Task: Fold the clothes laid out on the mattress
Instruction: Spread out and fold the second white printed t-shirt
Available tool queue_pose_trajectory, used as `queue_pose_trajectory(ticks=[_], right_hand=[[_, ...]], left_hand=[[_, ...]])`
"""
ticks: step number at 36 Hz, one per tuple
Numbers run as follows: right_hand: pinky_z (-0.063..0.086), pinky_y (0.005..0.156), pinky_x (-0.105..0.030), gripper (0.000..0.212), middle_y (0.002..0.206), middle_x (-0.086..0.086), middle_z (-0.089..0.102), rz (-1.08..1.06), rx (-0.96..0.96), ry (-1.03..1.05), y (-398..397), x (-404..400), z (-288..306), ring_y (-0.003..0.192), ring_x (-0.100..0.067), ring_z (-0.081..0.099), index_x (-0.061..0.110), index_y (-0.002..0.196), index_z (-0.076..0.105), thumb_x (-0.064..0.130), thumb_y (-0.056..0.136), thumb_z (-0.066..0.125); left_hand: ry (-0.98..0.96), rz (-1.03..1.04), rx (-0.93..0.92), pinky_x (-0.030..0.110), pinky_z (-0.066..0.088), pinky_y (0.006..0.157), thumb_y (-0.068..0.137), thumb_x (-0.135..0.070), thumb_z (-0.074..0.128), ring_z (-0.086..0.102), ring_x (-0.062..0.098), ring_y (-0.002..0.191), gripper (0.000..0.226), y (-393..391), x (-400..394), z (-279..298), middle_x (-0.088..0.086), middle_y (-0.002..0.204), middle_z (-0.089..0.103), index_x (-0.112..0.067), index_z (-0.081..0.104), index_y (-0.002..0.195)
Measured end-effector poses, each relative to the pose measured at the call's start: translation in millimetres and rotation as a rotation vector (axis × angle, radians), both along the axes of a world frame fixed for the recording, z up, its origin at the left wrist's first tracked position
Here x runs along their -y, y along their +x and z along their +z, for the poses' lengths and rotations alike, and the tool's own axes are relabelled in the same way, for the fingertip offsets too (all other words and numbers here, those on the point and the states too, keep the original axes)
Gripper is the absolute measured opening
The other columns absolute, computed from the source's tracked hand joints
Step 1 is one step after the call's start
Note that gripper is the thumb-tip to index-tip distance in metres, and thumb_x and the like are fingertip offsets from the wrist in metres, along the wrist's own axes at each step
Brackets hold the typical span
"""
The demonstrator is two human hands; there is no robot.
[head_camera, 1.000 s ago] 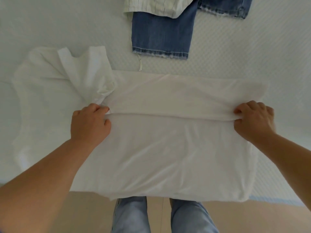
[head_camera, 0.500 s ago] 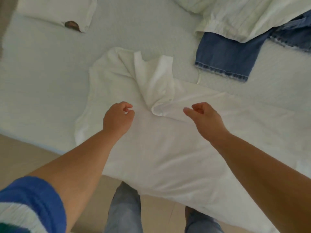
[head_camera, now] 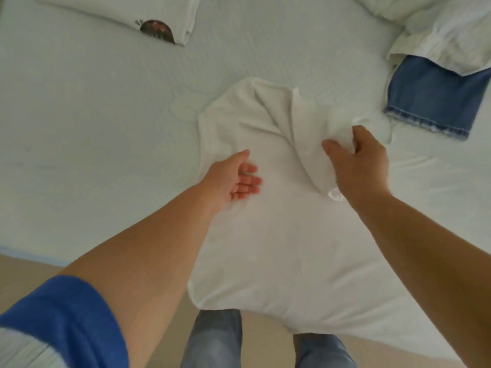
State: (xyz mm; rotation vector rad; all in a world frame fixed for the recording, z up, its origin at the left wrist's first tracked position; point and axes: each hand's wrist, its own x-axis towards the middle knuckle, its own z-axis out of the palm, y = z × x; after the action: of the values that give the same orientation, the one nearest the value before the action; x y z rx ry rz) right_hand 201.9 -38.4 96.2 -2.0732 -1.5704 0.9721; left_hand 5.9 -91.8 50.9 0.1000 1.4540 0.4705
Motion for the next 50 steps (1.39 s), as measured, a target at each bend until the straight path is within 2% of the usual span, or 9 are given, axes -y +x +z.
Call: queue_pose_trajectory(ticks=[4, 8, 13, 20, 25, 35, 43, 46, 50], right_hand=[[0.026, 0.061, -0.021, 0.017, 0.074, -0.004, 0.051, 0.566, 0.096, 0.340, -5, 53, 14, 0.072, -0.017, 0.043, 0.008, 0.068, 0.056, 0.010, 0.071, 0.072], [0.040, 0.074, -0.031, 0.013, 0.081, -0.008, 0.063, 0.820, 0.123, 0.296, 1, 87, -2, 0.078, -0.026, 0.058, 0.008, 0.073, 0.067, 0.003, 0.063, 0.074], [0.039, 0.080, -0.031, 0.023, 0.088, -0.002, 0.064, 0.829, 0.217, 0.040, 5, 93, -18, 0.085, -0.026, 0.063, 0.016, 0.080, 0.070, 0.009, 0.061, 0.082], [0.038, 0.078, -0.025, 0.018, 0.081, 0.002, 0.062, 0.849, 0.203, 0.033, 15, 94, -7, 0.080, -0.022, 0.061, 0.015, 0.075, 0.066, 0.005, 0.064, 0.075], [0.037, 0.080, -0.022, 0.012, 0.078, 0.003, 0.059, 0.802, 0.075, 0.054, 28, 105, 6, 0.076, -0.017, 0.056, 0.013, 0.073, 0.057, 0.011, 0.070, 0.045], [0.040, 0.090, -0.029, 0.022, 0.090, -0.005, 0.065, 0.787, 0.053, 0.008, 37, 114, -4, 0.097, -0.029, 0.062, 0.008, 0.074, 0.062, 0.010, 0.073, 0.040], [0.040, 0.081, -0.024, 0.020, 0.074, -0.002, 0.063, 0.706, -0.046, 0.179, 28, 105, 14, 0.074, -0.017, 0.056, 0.008, 0.075, 0.062, 0.006, 0.075, 0.042], [0.046, 0.087, -0.031, 0.022, 0.086, -0.003, 0.068, 0.831, 0.043, -0.031, 30, 106, 13, 0.083, -0.023, 0.063, 0.010, 0.090, 0.065, 0.007, 0.074, 0.051], [0.024, 0.102, -0.026, 0.047, 0.122, -0.002, 0.059, 0.911, 0.034, -0.270, 33, 100, 10, 0.118, -0.022, 0.050, 0.017, 0.119, 0.058, 0.023, 0.073, 0.054]], left_hand=[[-0.030, 0.067, 0.118, 0.032, 0.047, 0.081, 0.087, -0.065, 0.034, 0.070, 0.024, 0.081, 0.062, -8, 0, -2, 0.009, 0.084, 0.074, -0.012, 0.065, 0.095], [-0.023, 0.256, 0.277, 0.040, 0.049, 0.087, 0.079, -0.077, 0.032, 0.069, 0.028, 0.089, 0.078, -23, 11, -5, 0.010, 0.096, 0.073, -0.010, 0.066, 0.102], [0.050, 0.194, 0.226, 0.034, 0.053, 0.070, 0.066, -0.066, 0.057, 0.071, 0.020, 0.084, 0.060, -25, 25, 0, 0.004, 0.095, 0.073, -0.018, 0.068, 0.099], [0.204, -0.246, -0.474, 0.029, 0.049, 0.069, 0.081, -0.031, 0.067, 0.064, 0.015, 0.074, 0.013, 17, 36, 12, -0.005, 0.076, 0.068, -0.018, 0.068, 0.079], [0.237, -0.019, -0.392, 0.027, 0.050, 0.062, 0.068, -0.034, 0.060, 0.065, 0.013, 0.068, 0.021, 42, 67, 43, 0.000, 0.072, 0.069, -0.015, 0.066, 0.072], [-0.053, 0.025, -0.261, 0.038, 0.058, 0.073, 0.087, -0.019, 0.062, 0.068, 0.025, 0.080, 0.008, 50, 91, 13, 0.009, 0.088, 0.070, -0.019, 0.066, 0.080], [-0.080, -0.340, -0.135, 0.020, 0.052, 0.055, 0.082, -0.018, 0.065, 0.065, 0.009, 0.054, 0.005, 38, 90, 20, -0.005, 0.067, 0.069, -0.016, 0.065, 0.086], [-0.068, -0.491, -0.294, 0.026, 0.049, 0.061, 0.082, -0.031, 0.066, 0.065, 0.018, 0.063, 0.014, 32, 86, 18, -0.001, 0.073, 0.068, -0.018, 0.064, 0.077], [0.065, -0.453, -0.749, 0.032, 0.051, 0.076, 0.078, -0.047, 0.064, 0.066, 0.026, 0.084, 0.028, 5, 53, 13, 0.008, 0.086, 0.071, -0.019, 0.062, 0.076]])
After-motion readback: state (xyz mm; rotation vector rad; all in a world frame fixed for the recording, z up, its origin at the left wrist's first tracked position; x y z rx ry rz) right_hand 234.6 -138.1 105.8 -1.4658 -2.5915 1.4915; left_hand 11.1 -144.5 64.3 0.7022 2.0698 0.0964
